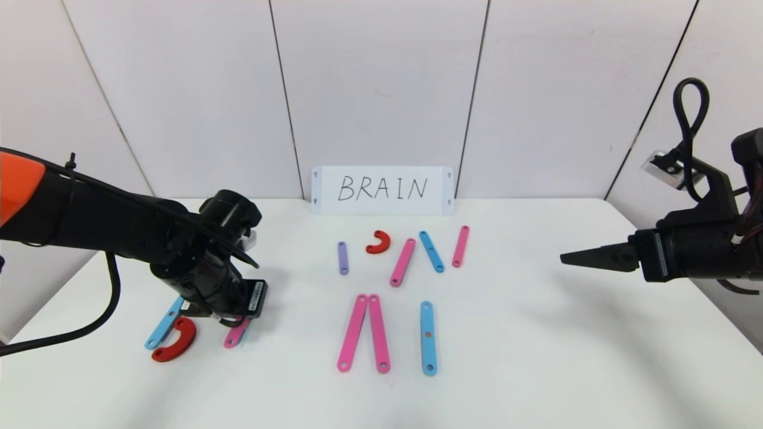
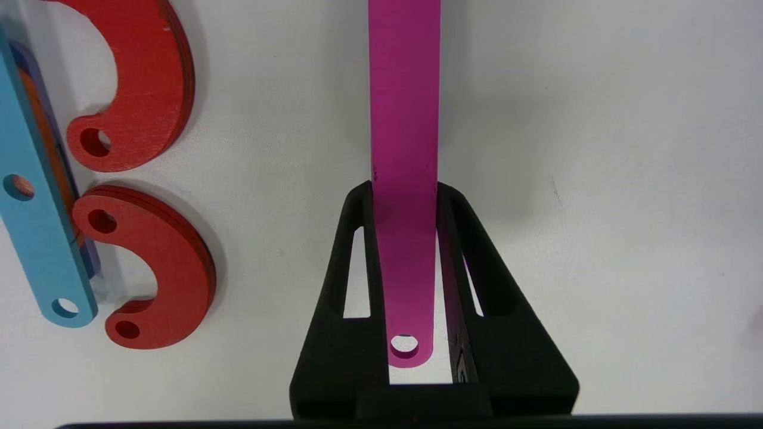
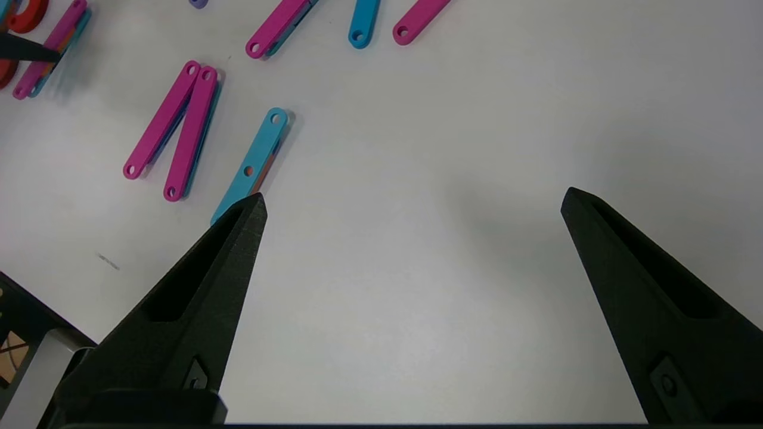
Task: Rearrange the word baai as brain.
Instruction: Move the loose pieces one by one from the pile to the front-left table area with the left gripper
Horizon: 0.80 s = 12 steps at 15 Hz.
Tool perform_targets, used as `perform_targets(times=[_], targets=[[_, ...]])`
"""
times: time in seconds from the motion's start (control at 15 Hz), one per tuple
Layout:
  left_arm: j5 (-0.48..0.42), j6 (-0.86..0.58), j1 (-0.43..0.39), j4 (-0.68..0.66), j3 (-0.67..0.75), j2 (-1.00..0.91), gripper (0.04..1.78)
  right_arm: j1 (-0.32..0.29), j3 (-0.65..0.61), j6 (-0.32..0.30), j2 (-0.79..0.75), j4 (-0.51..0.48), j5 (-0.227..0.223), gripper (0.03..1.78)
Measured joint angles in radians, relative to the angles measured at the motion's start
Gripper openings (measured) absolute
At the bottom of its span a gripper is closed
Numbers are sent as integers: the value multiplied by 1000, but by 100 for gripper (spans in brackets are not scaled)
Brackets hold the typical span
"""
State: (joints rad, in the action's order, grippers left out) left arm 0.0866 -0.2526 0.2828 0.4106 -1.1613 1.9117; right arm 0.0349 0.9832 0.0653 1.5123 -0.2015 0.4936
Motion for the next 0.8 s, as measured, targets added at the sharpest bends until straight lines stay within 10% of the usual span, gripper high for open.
perform_targets(times=[0.53,0.8], targets=[[0,-3,23,4,24,-2,34,0,0,0,1,0,0,173],[-1,-9,23,10,20,-1,70,0,0,0,1,0,0,173]])
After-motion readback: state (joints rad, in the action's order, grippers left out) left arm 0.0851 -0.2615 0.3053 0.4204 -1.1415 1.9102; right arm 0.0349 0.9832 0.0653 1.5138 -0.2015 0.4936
